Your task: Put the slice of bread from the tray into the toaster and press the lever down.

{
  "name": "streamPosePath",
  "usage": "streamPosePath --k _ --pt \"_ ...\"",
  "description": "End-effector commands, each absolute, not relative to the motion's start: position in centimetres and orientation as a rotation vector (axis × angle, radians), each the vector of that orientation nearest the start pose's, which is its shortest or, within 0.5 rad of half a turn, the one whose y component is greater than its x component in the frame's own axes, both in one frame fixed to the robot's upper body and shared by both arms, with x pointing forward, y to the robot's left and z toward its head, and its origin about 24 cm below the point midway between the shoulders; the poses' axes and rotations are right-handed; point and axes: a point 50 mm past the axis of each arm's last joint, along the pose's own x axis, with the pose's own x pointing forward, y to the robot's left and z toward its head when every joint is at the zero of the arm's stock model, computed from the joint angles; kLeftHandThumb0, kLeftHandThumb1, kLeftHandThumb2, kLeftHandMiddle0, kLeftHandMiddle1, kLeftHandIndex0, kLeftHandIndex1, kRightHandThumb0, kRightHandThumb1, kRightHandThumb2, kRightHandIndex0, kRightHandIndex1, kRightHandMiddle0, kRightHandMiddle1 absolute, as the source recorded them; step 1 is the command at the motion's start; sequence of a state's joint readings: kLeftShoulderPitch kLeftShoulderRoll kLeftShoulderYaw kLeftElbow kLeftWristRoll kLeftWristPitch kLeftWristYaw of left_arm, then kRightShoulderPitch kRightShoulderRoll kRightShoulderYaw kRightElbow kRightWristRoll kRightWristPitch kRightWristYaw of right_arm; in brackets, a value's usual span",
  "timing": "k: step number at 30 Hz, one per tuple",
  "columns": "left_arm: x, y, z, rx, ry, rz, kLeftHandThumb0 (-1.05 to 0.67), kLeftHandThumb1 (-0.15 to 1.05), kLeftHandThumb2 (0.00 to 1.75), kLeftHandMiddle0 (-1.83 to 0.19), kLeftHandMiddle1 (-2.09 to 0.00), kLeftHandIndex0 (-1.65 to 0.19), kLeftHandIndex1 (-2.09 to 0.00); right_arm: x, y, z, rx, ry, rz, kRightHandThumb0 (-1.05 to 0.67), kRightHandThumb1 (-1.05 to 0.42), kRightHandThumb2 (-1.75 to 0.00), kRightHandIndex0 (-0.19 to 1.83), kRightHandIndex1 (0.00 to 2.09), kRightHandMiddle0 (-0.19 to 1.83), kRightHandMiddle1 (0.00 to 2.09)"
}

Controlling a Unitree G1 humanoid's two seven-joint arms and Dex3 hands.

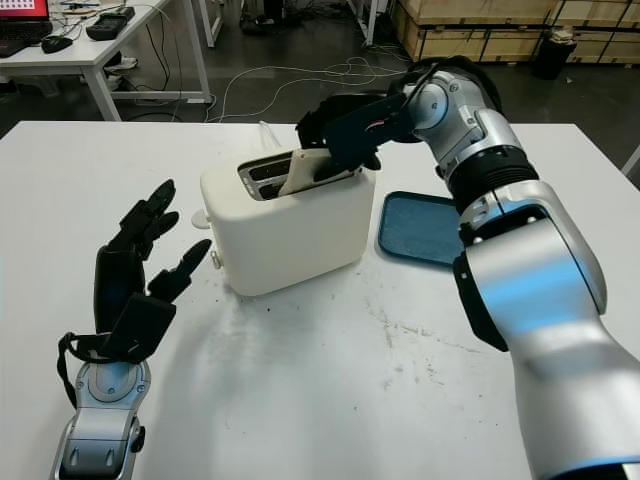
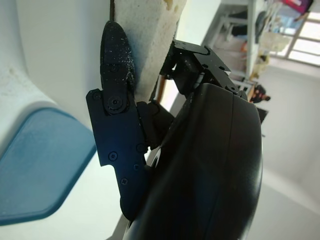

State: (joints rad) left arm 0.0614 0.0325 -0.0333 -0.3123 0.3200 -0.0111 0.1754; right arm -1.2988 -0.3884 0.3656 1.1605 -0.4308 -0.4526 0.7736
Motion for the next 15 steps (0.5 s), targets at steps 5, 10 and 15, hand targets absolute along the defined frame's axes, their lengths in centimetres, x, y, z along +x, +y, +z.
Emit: streamPosePath --k 5,10,15 --pt "23.5 15.5 10.2 0.33 -0.301 0.186 -0.52 0.92 0.16 -0.2 -0.68 -0.44 -0.01 40.5 -11.2 22.2 -1.229 -0.173 0.903 -0.81 -0.92 -0.11 0.23 1.01 0.59 0.36" --pt "23.5 15.5 10.2 0.337 -0.301 0.189 -0.53 0.92 0.15 -0.21 -0.69 -0.44 -0.01 40.6 -11.4 22.9 -1.231 -0.219 0.842 -0.78 -0.92 -0.07 0.04 1.16 0.59 0.2" --pt "23.5 15.5 10.2 0.338 -0.297 0.185 -0.54 0.92 0.16 -0.21 -0.68 -0.44 -0.01 40.8 -11.8 22.9 -1.246 -0.218 0.796 -0.74 -0.91 -0.01 0.07 1.18 0.63 0.16"
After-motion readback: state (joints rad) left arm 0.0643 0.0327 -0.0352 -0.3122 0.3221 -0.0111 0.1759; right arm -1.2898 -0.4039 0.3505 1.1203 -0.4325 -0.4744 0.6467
